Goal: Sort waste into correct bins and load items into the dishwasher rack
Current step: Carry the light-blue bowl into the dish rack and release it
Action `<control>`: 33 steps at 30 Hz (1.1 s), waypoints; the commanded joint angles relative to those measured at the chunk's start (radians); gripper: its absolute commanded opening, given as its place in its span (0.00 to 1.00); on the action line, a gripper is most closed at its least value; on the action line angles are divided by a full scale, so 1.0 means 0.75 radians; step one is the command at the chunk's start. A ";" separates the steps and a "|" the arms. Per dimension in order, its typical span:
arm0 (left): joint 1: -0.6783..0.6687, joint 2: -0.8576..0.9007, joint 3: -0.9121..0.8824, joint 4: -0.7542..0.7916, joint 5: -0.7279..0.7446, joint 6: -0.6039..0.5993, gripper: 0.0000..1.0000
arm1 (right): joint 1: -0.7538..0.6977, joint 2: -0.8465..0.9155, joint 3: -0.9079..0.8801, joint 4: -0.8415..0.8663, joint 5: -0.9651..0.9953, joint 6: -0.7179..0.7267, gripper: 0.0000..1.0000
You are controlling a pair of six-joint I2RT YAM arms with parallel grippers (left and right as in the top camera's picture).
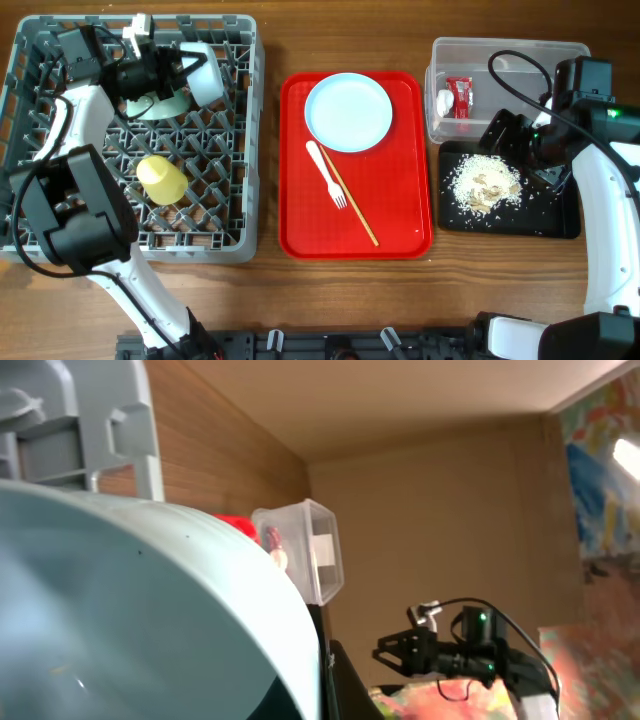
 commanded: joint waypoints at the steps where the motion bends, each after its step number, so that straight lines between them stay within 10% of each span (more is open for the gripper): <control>1: 0.006 0.020 0.001 0.112 0.179 -0.030 0.04 | -0.003 -0.030 0.012 -0.011 -0.013 -0.009 1.00; 33: -0.016 0.114 0.001 0.215 0.059 -0.020 0.05 | -0.003 -0.030 0.012 -0.016 -0.022 -0.009 1.00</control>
